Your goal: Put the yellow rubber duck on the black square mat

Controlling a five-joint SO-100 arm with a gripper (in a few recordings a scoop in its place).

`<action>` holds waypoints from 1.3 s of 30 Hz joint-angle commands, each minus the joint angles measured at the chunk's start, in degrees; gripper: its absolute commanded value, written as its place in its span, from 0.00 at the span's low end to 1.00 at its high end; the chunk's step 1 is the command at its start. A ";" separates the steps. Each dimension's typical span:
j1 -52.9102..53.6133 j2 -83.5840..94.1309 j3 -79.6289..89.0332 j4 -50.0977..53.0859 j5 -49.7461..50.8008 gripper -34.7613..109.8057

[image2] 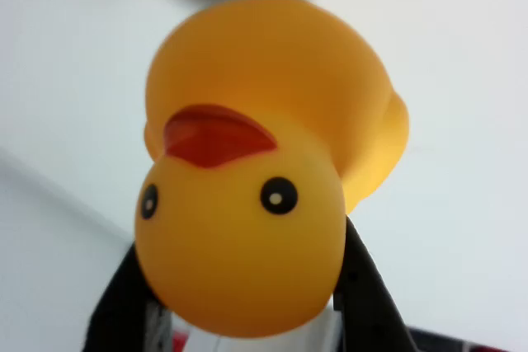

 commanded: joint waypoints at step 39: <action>-55.02 18.72 -0.53 20.65 -0.97 0.32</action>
